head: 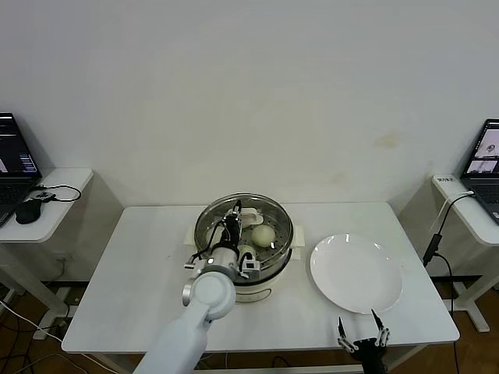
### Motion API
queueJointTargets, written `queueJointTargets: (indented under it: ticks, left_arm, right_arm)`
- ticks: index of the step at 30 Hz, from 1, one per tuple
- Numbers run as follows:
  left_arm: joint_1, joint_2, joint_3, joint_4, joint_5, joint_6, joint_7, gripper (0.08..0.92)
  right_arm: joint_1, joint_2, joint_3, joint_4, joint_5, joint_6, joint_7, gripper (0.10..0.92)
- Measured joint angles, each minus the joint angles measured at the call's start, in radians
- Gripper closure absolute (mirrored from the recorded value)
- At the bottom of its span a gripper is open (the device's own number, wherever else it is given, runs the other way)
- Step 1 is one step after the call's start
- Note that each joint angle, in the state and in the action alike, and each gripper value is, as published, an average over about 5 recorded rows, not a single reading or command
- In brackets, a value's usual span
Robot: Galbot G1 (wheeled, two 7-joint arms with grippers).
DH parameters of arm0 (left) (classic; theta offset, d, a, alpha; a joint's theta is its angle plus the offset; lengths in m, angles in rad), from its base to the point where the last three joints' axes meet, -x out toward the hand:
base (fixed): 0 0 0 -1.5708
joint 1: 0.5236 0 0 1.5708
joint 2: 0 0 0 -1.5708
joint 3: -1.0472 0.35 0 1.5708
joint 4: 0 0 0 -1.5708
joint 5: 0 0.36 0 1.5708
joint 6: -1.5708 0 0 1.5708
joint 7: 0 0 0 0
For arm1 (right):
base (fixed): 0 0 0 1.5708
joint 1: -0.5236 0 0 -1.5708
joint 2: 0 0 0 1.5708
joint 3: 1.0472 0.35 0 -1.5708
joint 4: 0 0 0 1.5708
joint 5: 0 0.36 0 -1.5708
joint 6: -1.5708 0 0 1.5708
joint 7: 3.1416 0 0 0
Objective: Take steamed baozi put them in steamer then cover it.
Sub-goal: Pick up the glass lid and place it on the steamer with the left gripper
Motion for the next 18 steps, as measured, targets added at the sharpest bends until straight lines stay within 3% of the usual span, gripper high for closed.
queueJointTargets:
  ticks: [18]
  left_arm:
    - [0.023,-0.02,-0.003,0.003,0.023,-0.008,-0.002,0.859]
  right_arm:
    - [0.005,0.003,-0.014,-0.009,-0.008,-0.001,0.0,0.203]
